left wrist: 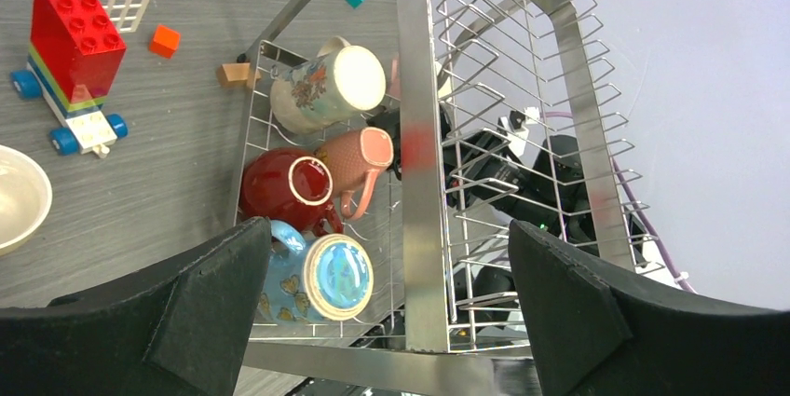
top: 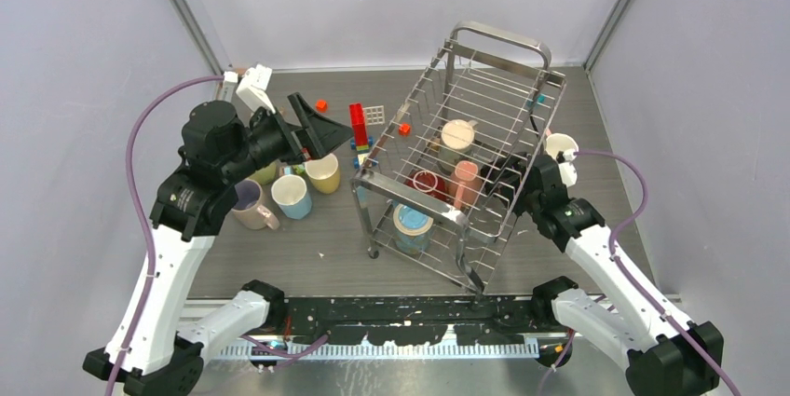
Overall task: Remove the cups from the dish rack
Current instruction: Unload the cup from the dish rack.
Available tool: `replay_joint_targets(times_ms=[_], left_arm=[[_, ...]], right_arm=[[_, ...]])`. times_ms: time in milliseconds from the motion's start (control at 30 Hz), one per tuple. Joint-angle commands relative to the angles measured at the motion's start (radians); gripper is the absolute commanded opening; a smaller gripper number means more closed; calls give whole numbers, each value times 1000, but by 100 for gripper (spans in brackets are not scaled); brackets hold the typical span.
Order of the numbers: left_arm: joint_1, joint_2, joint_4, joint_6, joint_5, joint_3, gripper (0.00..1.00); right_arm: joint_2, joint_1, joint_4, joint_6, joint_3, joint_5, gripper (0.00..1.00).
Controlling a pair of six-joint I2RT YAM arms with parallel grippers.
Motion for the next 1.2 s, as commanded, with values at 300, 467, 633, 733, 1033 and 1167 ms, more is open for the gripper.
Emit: replay_joint_targets(times_ms=[300, 467, 633, 733, 1033, 1167], left_arm=[[-18, 22, 86, 23, 112, 1, 100], [-19, 27, 84, 28, 113, -7, 100], [-23, 34, 85, 29, 112, -13, 100], [-25, 37, 84, 33, 109, -12, 100], [-42, 46, 80, 55, 102, -17, 100], [-51, 48, 69, 70, 88, -20, 100]], right_arm=[[-26, -3, 466, 34, -10, -51, 1], [-46, -10, 466, 24, -37, -45, 1], [-53, -18, 466, 17, -66, -36, 1], [-50, -20, 486, 18, -90, -41, 1], [-61, -22, 457, -21, -117, -10, 1], [-77, -23, 435, -34, -125, 8, 1]])
